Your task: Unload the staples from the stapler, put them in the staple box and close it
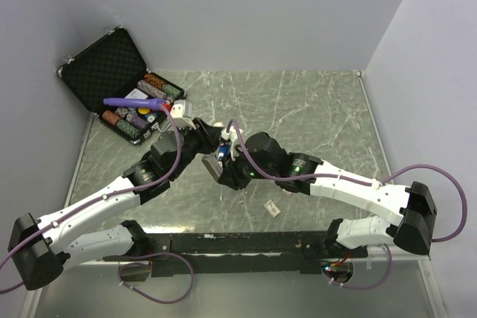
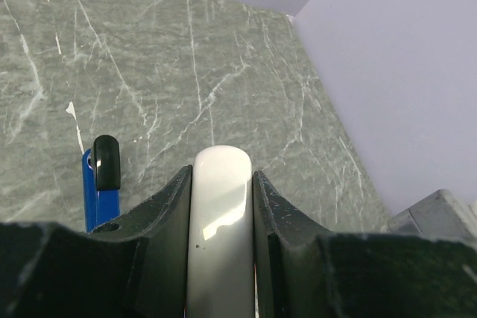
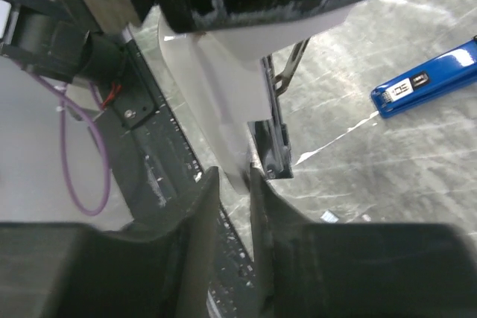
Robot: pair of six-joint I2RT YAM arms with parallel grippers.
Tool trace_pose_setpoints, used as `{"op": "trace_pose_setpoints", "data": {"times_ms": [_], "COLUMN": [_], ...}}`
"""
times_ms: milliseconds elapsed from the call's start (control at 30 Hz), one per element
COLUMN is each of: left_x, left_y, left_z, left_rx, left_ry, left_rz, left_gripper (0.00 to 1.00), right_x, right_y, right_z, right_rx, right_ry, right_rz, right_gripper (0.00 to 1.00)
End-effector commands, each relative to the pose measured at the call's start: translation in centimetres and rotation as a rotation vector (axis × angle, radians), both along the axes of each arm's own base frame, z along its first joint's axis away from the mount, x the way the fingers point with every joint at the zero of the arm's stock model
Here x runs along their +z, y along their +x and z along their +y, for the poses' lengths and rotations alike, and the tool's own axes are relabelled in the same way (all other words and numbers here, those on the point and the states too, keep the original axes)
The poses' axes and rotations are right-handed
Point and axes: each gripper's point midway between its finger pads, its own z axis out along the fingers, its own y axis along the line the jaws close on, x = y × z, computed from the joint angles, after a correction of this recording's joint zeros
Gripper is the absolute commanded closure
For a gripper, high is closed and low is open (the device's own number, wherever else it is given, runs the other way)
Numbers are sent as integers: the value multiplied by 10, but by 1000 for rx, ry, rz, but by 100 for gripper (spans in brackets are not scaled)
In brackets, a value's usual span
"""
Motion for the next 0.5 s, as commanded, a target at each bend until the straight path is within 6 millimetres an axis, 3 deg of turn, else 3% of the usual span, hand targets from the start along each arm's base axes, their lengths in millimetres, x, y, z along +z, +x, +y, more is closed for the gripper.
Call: {"op": "trace_pose_setpoints", "data": {"times_ms": [0,133,467], "left_x": [40,43,39], "left_y": [-4,-9,-38], "left_z": [-3,-7,-23], "left_rx": [-23,-55,-233], "left_ry": [-92,-102,-66], "left_rz": [-42,-27,57], "left_gripper": [99,99,99], "right_x": [24,24,27], "right_y": [12,20,35], "right_z": [9,2,-16], "right_rx": [-28,-70,-120], "right_ry": [50,31,-37], "right_rz": [-82,-123,-231], "right_gripper": [80,99,100]}}
